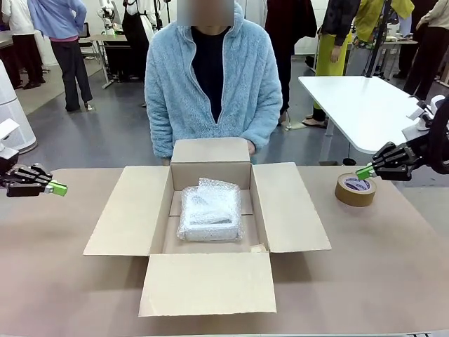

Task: Wrap the clocks to prevent damage.
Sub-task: Once the human has placed the objects inside and stepped back, release both hands from the side flaps of the Package Box, then push the right (or left) flap of the Package Box to close it.

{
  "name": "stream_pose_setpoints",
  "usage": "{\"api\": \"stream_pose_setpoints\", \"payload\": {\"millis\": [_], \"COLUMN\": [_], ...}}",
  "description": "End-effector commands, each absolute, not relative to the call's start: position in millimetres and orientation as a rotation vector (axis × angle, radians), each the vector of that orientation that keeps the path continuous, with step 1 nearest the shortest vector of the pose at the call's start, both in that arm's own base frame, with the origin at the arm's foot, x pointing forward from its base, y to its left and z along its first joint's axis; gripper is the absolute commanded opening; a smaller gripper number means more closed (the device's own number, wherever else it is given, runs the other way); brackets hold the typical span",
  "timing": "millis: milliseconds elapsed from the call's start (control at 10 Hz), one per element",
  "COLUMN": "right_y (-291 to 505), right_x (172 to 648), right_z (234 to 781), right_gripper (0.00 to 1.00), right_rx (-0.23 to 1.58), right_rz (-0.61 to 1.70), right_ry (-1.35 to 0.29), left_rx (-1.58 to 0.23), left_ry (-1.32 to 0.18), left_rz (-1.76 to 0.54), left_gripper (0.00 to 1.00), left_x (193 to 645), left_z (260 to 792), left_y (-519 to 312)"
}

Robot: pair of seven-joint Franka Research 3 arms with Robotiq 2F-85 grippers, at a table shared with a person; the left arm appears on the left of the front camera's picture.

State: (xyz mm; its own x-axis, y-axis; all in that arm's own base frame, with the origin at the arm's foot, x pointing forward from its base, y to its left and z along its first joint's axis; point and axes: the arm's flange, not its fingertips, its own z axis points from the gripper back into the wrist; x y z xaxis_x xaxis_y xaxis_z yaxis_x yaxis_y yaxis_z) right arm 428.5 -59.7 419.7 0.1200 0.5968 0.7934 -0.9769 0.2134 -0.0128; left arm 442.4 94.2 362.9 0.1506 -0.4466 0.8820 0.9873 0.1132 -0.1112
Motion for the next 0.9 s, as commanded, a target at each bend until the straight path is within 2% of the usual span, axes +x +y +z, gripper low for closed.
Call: {"api": "stream_pose_setpoints", "payload": {"millis": [0,800], "right_y": [-63.7,-63.7], "right_x": [426.0,426.0], "right_z": [423.7,423.7], "right_gripper": [0.01,0.01], "right_rx": [0.600,0.600], "right_rz": [1.258,1.258], "right_ry": [-0.774,-0.774], "left_rx": [-0.868,-0.868], "left_ry": [-0.784,-0.784], "left_rz": [-1.226,-1.226], "left_gripper": [0.00,0.00], "left_x": [444.0,444.0], "left_z": [363.4,363.4], "left_y": [95.1,95.1]}}
